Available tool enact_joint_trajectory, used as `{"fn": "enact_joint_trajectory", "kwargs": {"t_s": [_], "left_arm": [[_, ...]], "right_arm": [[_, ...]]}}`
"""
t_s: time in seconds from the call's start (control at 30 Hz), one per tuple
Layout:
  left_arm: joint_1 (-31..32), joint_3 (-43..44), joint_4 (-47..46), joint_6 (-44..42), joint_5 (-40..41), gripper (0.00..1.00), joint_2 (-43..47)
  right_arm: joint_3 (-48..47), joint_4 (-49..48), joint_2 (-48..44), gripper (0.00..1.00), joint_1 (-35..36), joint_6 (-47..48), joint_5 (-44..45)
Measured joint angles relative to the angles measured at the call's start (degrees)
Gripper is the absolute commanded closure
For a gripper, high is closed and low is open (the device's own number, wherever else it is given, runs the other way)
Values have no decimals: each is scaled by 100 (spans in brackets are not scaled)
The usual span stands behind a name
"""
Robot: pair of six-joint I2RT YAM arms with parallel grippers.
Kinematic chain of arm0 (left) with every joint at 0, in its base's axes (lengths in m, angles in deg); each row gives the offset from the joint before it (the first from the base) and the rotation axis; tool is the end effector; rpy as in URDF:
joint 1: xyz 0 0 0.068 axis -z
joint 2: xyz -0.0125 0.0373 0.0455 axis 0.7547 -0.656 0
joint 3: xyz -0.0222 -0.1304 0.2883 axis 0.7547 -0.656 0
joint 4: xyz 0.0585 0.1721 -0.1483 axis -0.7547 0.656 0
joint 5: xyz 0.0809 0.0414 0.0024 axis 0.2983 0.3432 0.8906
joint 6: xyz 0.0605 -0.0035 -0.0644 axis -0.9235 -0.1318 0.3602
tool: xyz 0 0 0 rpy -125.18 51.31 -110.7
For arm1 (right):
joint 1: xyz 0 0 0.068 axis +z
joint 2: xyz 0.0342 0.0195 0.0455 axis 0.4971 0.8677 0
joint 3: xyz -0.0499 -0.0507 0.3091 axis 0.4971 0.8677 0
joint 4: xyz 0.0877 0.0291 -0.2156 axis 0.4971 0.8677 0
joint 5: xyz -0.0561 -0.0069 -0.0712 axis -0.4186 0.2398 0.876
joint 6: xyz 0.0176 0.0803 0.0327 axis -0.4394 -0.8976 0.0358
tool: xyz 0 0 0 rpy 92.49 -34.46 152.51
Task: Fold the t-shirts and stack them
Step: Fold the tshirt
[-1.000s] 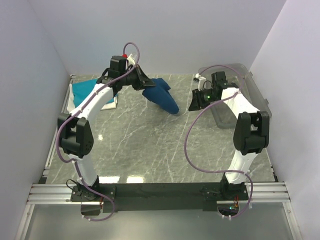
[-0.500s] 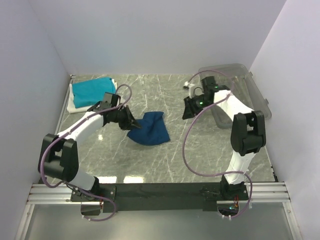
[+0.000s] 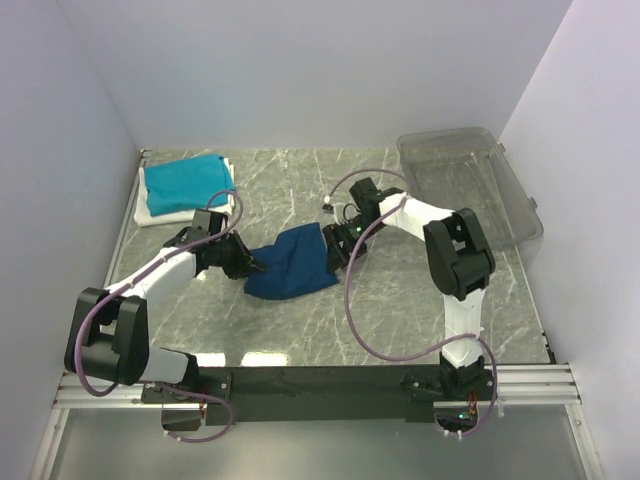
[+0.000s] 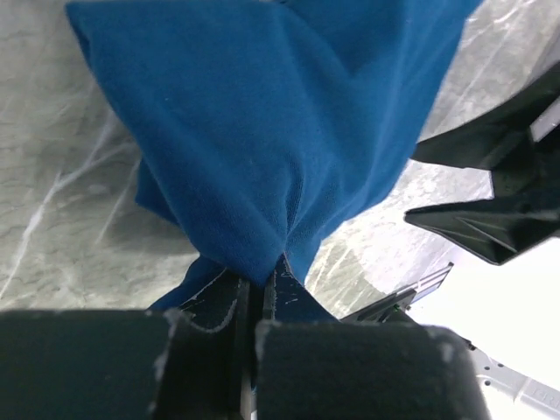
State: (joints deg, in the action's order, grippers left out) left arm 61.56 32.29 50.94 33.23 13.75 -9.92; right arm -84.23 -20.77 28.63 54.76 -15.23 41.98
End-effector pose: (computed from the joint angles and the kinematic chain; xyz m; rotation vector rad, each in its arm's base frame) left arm 0.2398 -0.0860 0.2234 -0.6767 2.6092 -0.9150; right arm 0.3390 0.2178 0.1963 -1.0015 2.5687 1.1412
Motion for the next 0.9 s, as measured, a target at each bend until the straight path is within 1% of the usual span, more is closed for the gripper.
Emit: {"fn": "enact_joint_trajectory", "kwargs": {"t_s": [0.1, 0.2, 0.3, 0.4, 0.43, 0.5, 0.53, 0.6, 0.63, 0.67, 0.9], "left_arm": [[0, -151, -87, 37, 22, 100, 0], [0, -199, -151, 107, 26, 100, 7], [0, -212, -208, 140, 26, 100, 20], [0, -256, -267, 166, 24, 100, 46], [0, -258, -275, 168, 24, 100, 46], [0, -262, -295, 173, 24, 100, 50], [0, -282, -326, 179, 24, 100, 61], [0, -348, -382, 208, 24, 100, 96], [0, -385, -413, 229, 22, 100, 109], [0, -428, -452, 262, 20, 100, 120], [81, -710, -737, 428, -17, 100, 44]], "right_arm": [[0, -13, 286, 27, 72, -280, -44], [0, -17, 356, 27, 109, -485, -195], [0, -28, 396, 30, 184, -647, -278], [-7, -57, 492, 38, 291, -813, -385], [-13, -59, 542, 45, 321, -870, -446], [-15, -68, 614, 52, 356, -966, -503], [-13, -70, 654, 63, 369, -1008, -514], [-11, -72, 697, 80, 365, -1045, -444], [2, -79, 708, 98, 330, -1067, -382], [7, -74, 710, 100, 319, -1073, -356], [2, 173, 699, 100, -129, -966, -164]]}}
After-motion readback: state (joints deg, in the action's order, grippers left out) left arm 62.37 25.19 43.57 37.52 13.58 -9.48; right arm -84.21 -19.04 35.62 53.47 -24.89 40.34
